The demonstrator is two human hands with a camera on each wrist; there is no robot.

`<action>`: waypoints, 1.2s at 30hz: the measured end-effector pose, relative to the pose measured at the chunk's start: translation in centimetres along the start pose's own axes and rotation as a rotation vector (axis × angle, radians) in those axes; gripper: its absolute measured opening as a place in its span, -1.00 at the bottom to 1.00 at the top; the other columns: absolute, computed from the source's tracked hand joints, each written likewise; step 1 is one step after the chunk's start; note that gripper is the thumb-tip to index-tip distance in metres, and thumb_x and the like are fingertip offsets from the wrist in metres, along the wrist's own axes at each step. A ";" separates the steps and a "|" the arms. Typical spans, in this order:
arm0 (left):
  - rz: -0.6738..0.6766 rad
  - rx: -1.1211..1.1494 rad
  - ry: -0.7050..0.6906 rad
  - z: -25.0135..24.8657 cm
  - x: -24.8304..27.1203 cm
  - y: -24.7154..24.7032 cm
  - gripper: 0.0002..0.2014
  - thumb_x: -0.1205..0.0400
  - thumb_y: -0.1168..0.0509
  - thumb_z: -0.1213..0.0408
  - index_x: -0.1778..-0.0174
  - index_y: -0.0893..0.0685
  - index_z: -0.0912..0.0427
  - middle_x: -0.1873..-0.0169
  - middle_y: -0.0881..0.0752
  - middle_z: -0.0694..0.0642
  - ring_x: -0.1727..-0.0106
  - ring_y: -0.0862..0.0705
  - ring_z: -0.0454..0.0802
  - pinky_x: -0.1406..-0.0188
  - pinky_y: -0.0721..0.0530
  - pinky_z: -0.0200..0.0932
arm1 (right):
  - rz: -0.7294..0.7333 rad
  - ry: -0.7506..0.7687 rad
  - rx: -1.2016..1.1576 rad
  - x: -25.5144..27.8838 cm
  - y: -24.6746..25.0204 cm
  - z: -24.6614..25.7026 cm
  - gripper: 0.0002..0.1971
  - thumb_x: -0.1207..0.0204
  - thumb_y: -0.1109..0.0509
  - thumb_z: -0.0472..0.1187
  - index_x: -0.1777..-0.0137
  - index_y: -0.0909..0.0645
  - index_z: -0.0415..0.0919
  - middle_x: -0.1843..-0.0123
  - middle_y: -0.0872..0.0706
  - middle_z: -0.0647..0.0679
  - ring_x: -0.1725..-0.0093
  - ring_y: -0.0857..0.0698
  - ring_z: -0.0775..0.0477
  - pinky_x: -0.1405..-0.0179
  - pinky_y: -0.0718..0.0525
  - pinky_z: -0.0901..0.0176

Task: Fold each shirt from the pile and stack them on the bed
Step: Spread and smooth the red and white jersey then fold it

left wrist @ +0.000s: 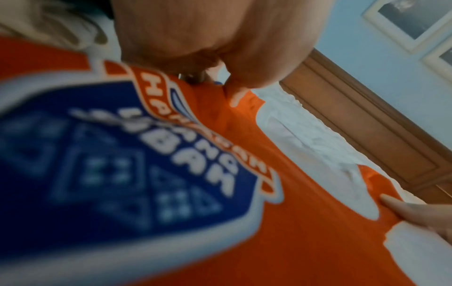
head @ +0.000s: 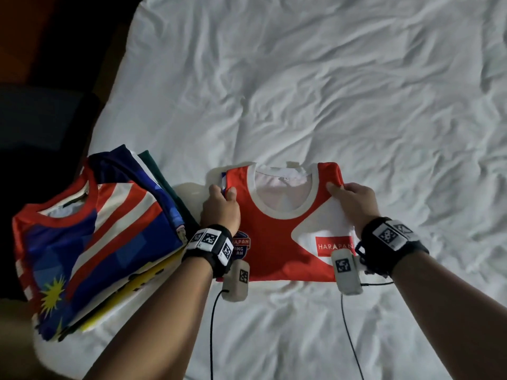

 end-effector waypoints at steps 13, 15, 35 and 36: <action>-0.038 0.015 0.014 -0.1 -0.8 -0.4 -0.58 -0.86 -0.01 0.02 -0.42 -0.44 0.29 -0.30 -0.65 0.43 -0.32 -0.63 0.43 -0.09 -0.46 0.11 | -0.107 0.038 0.335 -0.8 -0.6 0.8 -0.68 -0.68 -0.29 0.13 -0.32 -0.48 0.00 -0.25 -0.66 -0.07 -0.38 -0.61 -0.30 -0.46 -0.49 -0.23; -0.110 -0.061 -0.069 -0.1 1.0 -0.7 -0.48 -0.83 -0.05 -0.04 -0.56 -0.36 0.30 -0.50 -0.47 0.45 -0.51 -0.46 0.41 -0.38 -0.44 0.21 | -0.185 0.163 0.465 1.4 -0.7 1.4 -0.46 -0.70 -0.23 0.12 -0.62 -0.30 -0.04 -0.61 -0.44 -0.16 -0.63 -0.34 -0.30 -0.64 -0.22 -0.25; -0.100 -0.618 -0.808 6.9 7.8 -5.9 -0.31 -0.79 0.03 -0.19 -0.83 -0.08 -0.02 -0.78 0.11 0.44 -0.80 0.08 0.41 -0.72 -0.08 0.45 | 0.076 0.664 1.066 9.0 -2.9 -8.4 -0.35 -0.73 0.19 0.36 -0.79 0.19 0.30 -0.82 0.33 -0.13 -0.79 0.34 -0.23 -0.75 0.25 -0.36; -0.088 -0.617 -0.753 7.4 7.4 -5.7 -0.31 -0.78 0.05 -0.20 -0.84 -0.05 -0.04 -0.78 0.15 0.44 -0.80 0.09 0.41 -0.73 -0.05 0.45 | 0.046 0.578 1.007 8.5 -2.2 -9.0 -0.35 -0.72 0.20 0.38 -0.77 0.22 0.34 -0.81 0.38 -0.12 -0.78 0.37 -0.24 -0.75 0.27 -0.32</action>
Point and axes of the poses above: each hand's wrist, its own x-axis away from the middle knuckle, its own y-axis out of the back of the hand, z = x × y, the point moved 6 cm from there along -x, towards the middle knuckle
